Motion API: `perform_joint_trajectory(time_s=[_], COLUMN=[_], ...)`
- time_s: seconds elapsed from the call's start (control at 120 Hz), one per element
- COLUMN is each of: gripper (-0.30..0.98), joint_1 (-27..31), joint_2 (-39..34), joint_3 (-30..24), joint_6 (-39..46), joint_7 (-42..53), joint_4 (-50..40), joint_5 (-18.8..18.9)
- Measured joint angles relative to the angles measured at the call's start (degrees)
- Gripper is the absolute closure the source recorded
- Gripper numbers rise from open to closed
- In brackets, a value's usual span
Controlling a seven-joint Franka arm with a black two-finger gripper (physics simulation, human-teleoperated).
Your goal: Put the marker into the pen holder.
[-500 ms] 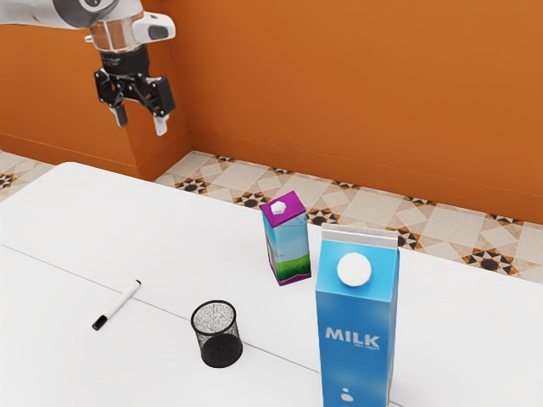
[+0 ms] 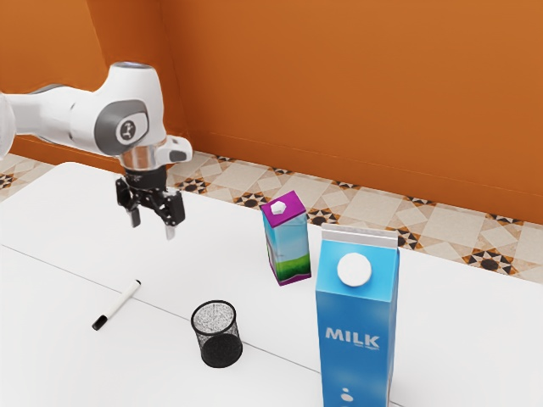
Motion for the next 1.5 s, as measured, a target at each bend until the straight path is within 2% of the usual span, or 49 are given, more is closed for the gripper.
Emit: perform_joint_trajectory(time_s=[0.167, 0.275, 0.467, 0.625, 0.792, 0.975, 1.383, 1.5], gripper=[0.00, 0.00, 0.00, 0.00, 0.00, 0.07, 0.51, 0.60], joint_1=[-0.7, 0.9, 0.3, 0.3, 0.3, 0.3, 0.6, 0.6], joint_2=[0.6, 0.9, 5.2, 9.0, 10.1, 10.8, 11.1, 11.1], joint_3=[3.7, 5.5, 8.8, 9.5, 10.3, 10.3, 10.4, 10.4], joint_6=[8.3, 12.8, 20.1, 25.6, 29.3, 31.5, 33.1, 33.2], joint_7=[0.1, 1.3, 4.9, 8.6, 11.5, 13.9, 17.0, 17.5], joint_4=[-6.2, -8.7, -13.3, -14.5, -15.9, -16.6, -16.7, -16.7], joint_5=[-0.2, -0.2, 0.3, 0.5, -0.8, -1.2, -2.4, -2.5])
